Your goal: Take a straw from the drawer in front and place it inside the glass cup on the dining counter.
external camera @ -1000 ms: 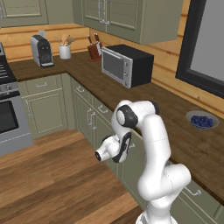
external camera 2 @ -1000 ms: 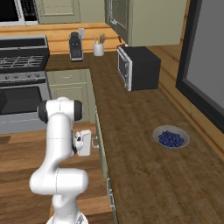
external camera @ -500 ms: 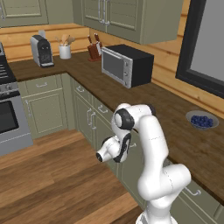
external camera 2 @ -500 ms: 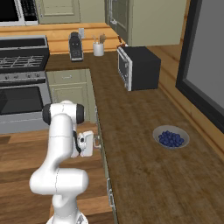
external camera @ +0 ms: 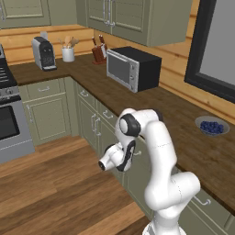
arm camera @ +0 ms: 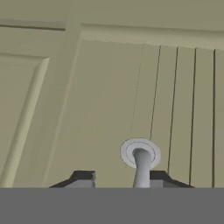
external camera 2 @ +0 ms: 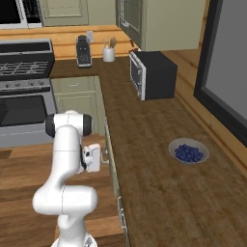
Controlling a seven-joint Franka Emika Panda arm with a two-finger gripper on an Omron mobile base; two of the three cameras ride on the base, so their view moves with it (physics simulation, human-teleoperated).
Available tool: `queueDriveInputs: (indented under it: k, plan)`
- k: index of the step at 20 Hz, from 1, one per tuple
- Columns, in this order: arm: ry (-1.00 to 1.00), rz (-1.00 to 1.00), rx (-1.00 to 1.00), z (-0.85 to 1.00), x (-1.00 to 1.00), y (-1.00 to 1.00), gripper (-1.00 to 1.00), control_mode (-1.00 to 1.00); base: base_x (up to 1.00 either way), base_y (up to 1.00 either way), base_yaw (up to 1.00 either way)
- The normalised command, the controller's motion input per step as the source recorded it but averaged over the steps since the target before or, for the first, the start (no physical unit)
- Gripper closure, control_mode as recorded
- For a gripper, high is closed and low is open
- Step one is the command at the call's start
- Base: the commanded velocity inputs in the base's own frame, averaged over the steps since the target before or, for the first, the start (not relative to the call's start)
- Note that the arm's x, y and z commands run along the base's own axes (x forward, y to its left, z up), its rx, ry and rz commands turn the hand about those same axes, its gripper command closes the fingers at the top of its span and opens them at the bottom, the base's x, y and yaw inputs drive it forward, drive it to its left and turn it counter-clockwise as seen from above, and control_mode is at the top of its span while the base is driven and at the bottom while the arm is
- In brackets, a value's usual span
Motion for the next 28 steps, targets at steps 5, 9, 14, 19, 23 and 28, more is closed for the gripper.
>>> queueDriveInputs:
  k: [5, 9, 14, 19, 23, 28]
  plan:
    - [-0.05, 0.00, 0.00, 0.17, -0.53, 0.40, 1.00, -1.00, 0.00, 0.00, 0.00]
    - [-0.01, 0.00, 0.00, 0.25, -0.61, 0.80, 1.00, -1.00, 0.00, 0.00, 0.00]
    - [0.00, 0.00, 0.00, 0.32, -0.57, 0.98, 1.00, -1.00, 0.00, 0.00, 0.00]
    - [0.00, 0.00, 0.01, 0.35, -0.39, 1.00, 1.00, -1.00, 0.00, 0.00, 0.00]
    - [0.00, 0.00, 0.01, 0.29, -0.32, 1.00, 1.00, -1.00, 0.00, 0.00, 0.00]
    - [0.10, 0.00, 0.05, 0.13, -0.32, 0.68, 1.00, -1.00, 0.00, 0.00, 0.00]
